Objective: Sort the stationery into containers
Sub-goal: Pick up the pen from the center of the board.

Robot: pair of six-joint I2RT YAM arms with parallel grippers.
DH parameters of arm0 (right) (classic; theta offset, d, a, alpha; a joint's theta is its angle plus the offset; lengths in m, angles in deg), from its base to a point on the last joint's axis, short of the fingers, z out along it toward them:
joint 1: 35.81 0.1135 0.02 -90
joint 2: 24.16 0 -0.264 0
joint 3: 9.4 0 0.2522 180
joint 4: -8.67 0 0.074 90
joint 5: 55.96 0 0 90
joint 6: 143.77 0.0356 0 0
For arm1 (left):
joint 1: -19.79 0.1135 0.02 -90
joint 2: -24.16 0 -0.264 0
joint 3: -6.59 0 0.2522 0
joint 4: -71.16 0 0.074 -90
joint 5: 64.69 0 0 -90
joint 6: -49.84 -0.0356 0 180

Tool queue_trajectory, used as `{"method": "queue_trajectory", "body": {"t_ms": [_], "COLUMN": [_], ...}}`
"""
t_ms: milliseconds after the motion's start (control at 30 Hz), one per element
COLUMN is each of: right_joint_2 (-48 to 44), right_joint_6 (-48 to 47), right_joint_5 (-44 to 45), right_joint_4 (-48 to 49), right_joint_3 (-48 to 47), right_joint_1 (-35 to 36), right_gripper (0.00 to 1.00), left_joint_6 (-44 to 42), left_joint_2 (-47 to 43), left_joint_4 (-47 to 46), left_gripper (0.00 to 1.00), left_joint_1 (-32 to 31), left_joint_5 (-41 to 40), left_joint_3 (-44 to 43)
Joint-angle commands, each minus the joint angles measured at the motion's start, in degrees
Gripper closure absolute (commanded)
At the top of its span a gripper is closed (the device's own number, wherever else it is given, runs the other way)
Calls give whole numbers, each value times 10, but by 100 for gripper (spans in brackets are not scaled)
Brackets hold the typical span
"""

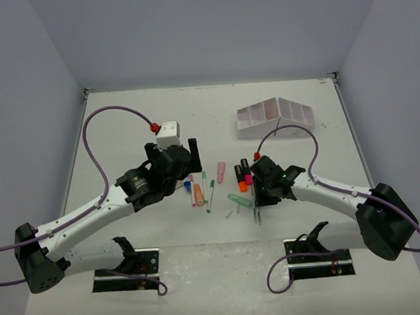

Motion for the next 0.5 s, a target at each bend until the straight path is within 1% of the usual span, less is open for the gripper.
{"method": "queue_trajectory", "body": {"t_ms": [0,100,333,467], "right_joint_2": [6,6,48,53], "right_joint_6": [33,38,44,48], "right_joint_5": [26,32,39,44], "right_joint_4": [3,0,-11,-17], "right_joint_3": [-4,-4,-14,-17], "right_joint_1": [7,7,9,9], "right_gripper": [74,75,76,78], "left_joint_6": [-21,-27,-33,-40], "left_joint_2": [-5,-5,-5,-8], "left_joint_4": [-30,-39,-49,-48], "left_gripper": [0,0,0,0], "left_joint_1": [2,2,2,2], "left_joint_5": [13,22,34,37], "left_joint_3": [-3,-2,3,1]}}
